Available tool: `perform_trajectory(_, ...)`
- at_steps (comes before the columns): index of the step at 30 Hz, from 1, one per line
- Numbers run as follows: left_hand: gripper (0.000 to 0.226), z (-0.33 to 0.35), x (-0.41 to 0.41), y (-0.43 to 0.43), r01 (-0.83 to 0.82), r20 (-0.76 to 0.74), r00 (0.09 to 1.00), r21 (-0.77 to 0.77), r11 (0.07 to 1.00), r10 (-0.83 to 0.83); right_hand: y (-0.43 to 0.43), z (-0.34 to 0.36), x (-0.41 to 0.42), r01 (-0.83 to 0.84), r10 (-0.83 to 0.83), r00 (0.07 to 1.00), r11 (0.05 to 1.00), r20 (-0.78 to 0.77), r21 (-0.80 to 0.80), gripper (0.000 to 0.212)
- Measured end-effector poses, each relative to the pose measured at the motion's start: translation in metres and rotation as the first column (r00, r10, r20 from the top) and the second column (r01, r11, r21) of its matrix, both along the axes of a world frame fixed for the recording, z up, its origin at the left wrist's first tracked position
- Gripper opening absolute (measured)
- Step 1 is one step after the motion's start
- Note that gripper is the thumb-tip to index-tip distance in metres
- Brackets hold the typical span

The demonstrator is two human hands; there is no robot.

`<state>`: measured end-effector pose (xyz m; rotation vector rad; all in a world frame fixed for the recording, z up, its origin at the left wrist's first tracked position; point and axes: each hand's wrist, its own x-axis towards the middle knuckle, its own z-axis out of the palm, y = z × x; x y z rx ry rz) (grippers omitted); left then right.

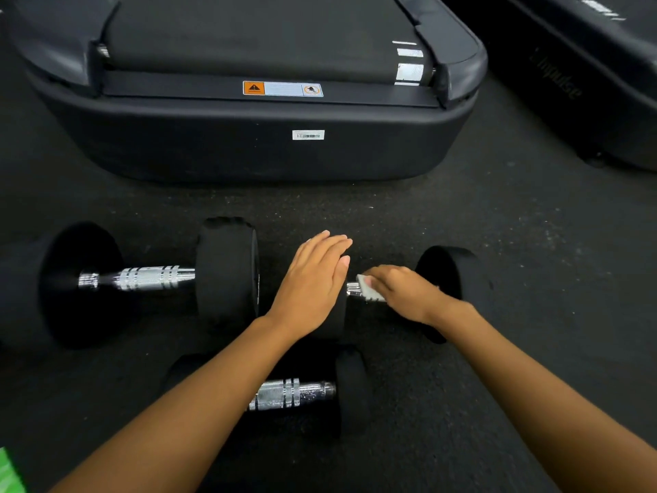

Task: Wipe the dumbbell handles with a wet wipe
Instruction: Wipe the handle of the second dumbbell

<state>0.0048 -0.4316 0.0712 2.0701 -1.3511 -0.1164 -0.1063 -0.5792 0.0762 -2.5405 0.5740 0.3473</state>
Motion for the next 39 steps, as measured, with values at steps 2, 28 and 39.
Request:
perform_trajectory(2, 0.045, 0.001, 0.001, 0.0, 0.0, -0.001, 1.0, 0.009, 1.0, 0.0, 0.013, -0.006, 0.006, -0.002, 0.004, 0.998, 0.999, 0.062, -0.038, 0.034)
perform_trajectory(28, 0.058, -0.001, -0.002, -0.001, -0.012, 0.012, 1.0, 0.003, 1.0, 0.012, 0.022, -0.019, -0.031, -0.021, 0.16, 0.903, 0.943, 0.398, -0.332, 0.035)
perform_trajectory(39, 0.041, 0.002, 0.0, 0.001, -0.003, 0.003, 1.0, 0.029, 1.0, 0.003, 0.034, -0.03, -0.017, -0.059, 0.213, 0.897, 0.927, 0.388, -0.371, 0.034)
